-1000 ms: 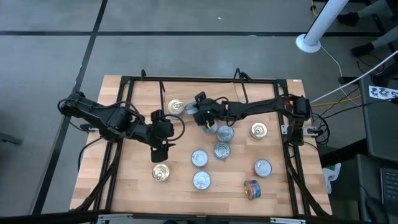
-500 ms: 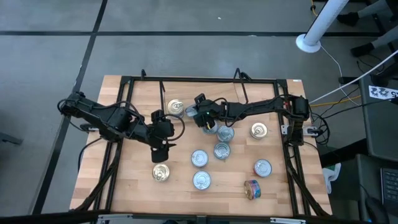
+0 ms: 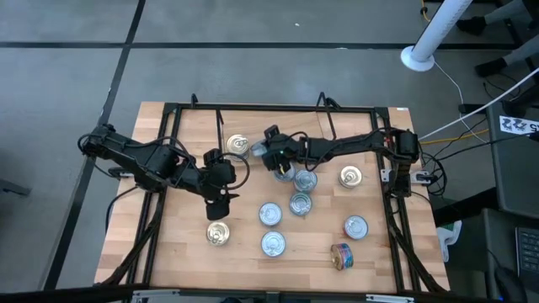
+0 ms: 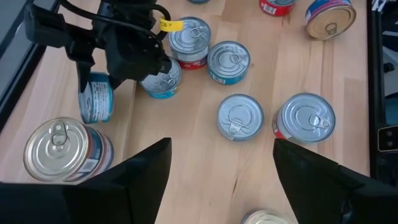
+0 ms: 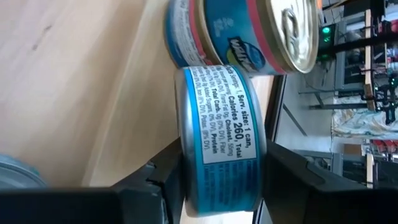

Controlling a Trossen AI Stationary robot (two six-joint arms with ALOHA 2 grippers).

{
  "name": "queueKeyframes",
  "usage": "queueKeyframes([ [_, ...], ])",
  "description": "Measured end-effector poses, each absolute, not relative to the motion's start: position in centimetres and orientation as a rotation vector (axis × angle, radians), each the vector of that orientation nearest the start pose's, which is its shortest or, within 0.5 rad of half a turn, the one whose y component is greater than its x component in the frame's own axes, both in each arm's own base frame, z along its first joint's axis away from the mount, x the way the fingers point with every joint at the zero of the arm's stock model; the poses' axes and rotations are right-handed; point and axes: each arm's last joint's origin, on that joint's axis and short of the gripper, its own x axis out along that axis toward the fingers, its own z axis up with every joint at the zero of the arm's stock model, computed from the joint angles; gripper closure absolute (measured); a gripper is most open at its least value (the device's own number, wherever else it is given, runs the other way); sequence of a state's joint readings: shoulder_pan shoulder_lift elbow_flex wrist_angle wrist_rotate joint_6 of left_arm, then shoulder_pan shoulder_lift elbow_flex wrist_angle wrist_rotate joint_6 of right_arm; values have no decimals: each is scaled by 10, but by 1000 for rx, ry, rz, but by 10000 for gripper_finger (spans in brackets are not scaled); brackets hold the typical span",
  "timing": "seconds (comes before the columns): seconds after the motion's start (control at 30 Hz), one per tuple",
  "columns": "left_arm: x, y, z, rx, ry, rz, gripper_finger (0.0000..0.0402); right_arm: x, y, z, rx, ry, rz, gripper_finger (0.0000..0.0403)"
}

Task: Stack canned seafood by type on shelf
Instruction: Put the yellow blue tuna can on the shelf

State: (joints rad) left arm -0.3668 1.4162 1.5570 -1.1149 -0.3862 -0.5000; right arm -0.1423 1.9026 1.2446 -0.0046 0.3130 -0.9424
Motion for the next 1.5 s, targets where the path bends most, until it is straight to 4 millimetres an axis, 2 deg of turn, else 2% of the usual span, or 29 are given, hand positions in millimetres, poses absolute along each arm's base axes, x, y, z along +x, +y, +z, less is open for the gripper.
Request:
queueKeyframes([
  [0.27, 253, -85, 380, -109, 868, 241, 125, 405, -74, 192, -941, 835, -117, 228],
  [0.6, 253, -85, 380, -110, 868, 241, 125, 405, -74, 193, -884, 823, -141, 225],
  [0.97, 253, -85, 380, -134, 865, 252, 125, 405, -74, 193, -866, 821, -148, 144],
  [1.2, 253, -86, 380, -217, 854, 290, 125, 405, -73, 193, -864, 819, -139, 132],
  [1.5, 252, -88, 380, -258, 860, 284, 125, 405, -68, 189, -806, 763, 50, 132],
])
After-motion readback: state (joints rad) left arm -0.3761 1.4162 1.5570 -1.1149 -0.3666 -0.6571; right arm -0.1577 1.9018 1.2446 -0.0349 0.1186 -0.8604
